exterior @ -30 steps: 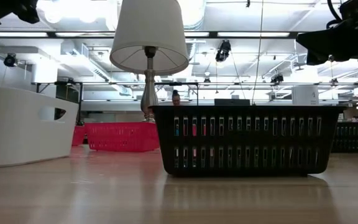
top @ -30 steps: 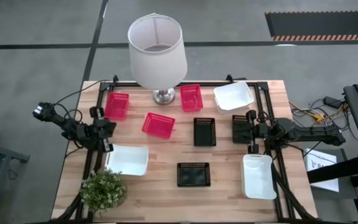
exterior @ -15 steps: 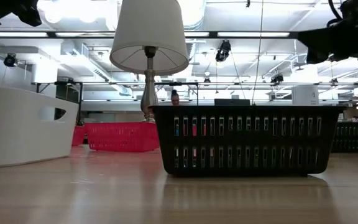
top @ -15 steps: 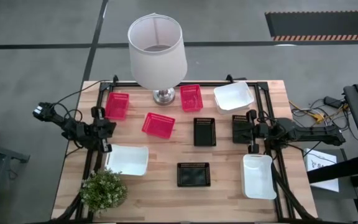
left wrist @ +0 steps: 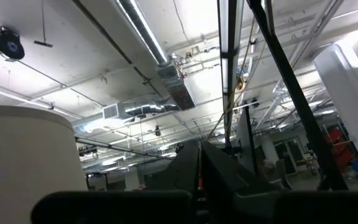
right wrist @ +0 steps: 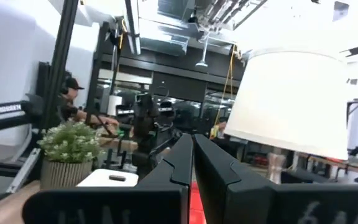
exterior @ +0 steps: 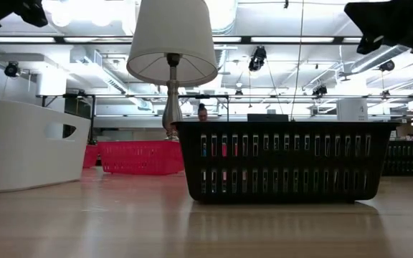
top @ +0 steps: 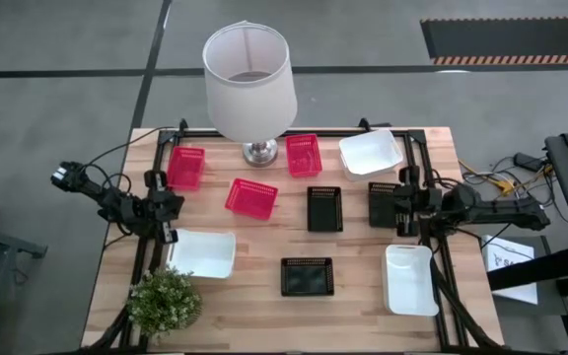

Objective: Stack baskets by color
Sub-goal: Stack the top left black bin on top of the top right black bin

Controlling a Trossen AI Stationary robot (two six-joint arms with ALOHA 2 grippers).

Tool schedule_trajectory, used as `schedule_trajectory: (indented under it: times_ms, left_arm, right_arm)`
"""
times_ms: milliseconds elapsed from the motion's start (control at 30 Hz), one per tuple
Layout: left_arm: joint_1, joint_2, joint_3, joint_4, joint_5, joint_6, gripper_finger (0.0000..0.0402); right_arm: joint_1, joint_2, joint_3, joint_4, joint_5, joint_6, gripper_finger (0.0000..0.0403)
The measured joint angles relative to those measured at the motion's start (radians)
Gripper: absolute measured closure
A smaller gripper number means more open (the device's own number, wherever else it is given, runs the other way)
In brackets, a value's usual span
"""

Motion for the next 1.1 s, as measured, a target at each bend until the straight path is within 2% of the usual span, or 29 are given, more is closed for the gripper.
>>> schedule_trajectory:
  times_ms: [167, 333, 600, 833, 967, 1100]
  left_arm:
    - [0.0, 0.005, 0.0, 0.002, -0.002, 0.002, 0.0402]
    - [0.0, 0.035, 0.0, 0.002, -0.003, 0.006, 0.0402]
    - [0.0, 0.077, 0.0, 0.039, -0.003, 0.016, 0.0402]
    - [0.0, 0.108, 0.0, 0.106, -0.003, 0.031, 0.0402]
    - [0.0, 0.108, 0.0, 0.117, -0.003, 0.056, 0.0402]
    - [0.0, 0.103, 0.0, 0.12, -0.003, 0.057, 0.0402]
  right_arm:
    - [0.0, 0.111, 0.068, 0.008, 0.066, -0.038, 0.0394]
    - [0.0, 0.256, 0.168, -0.083, 0.074, -0.067, 0.0394]
    - [0.0, 0.433, 0.388, -0.391, 0.074, -0.061, 0.0394]
    - [0.0, 0.548, 0.577, -0.689, 0.072, 0.016, 0.0393]
    - [0.0, 0.604, 0.637, -0.774, 0.072, 0.063, 0.0371]
    - [0.0, 0.668, 0.693, -0.86, 0.071, 0.154, 0.0319]
